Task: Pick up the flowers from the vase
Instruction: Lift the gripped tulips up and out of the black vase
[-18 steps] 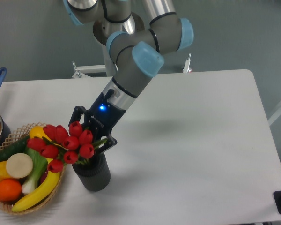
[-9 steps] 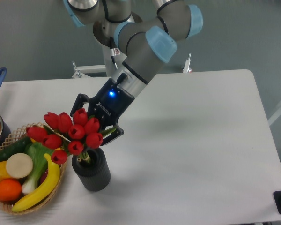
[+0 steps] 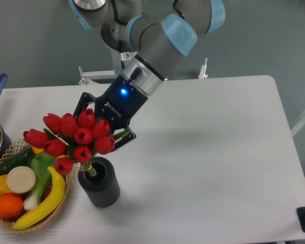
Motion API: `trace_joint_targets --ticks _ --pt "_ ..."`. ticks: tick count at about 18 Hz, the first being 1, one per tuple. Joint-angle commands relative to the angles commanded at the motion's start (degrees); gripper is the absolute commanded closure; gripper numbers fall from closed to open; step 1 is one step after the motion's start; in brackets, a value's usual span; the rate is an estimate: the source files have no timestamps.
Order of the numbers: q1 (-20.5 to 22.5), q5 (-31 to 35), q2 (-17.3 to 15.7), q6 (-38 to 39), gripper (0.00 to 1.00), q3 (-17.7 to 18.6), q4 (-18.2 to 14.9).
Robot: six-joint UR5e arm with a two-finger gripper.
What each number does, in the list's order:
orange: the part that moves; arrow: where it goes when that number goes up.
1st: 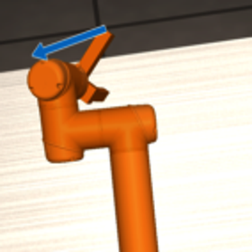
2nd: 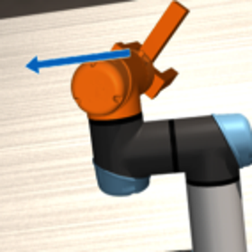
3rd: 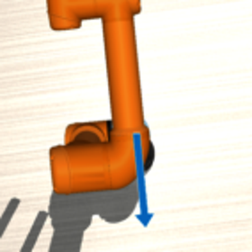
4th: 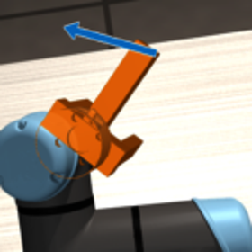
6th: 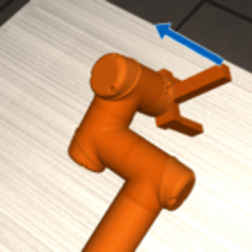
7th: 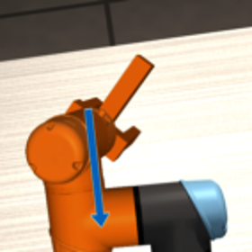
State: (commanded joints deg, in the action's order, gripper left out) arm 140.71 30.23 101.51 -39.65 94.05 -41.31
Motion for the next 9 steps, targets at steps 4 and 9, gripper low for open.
trace_joint_targets --ticks 4,9 --pt "0.3 -0.2 -0.1 3.1 0.45 -2.5 0.1" --pt "2.5 -4.7 -0.6 6.0 0.45 -3.5 0.0"
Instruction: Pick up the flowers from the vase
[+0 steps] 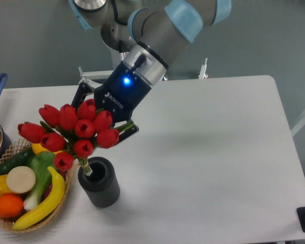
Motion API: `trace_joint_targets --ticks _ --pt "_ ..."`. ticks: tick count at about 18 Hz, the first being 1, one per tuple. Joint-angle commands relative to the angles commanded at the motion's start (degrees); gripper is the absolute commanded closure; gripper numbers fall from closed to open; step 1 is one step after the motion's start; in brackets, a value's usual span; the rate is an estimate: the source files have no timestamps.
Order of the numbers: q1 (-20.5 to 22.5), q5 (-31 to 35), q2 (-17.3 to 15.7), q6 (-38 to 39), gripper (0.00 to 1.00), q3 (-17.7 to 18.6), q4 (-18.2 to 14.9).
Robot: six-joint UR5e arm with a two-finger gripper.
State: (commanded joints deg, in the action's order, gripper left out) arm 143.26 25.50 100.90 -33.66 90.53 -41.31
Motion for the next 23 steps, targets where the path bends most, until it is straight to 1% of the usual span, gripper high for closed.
trace_joint_targets --ticks 7,10,13,23 --pt "1.7 -0.1 -0.3 -0.3 0.45 -0.8 0.0" --pt "2.3 0.0 -0.1 -0.3 0.45 -2.3 0.0" --pt "2.4 0.2 0.2 -0.5 0.45 -2.9 0.0" --pt "4.3 0.3 0.4 -0.9 0.45 -3.0 -0.1"
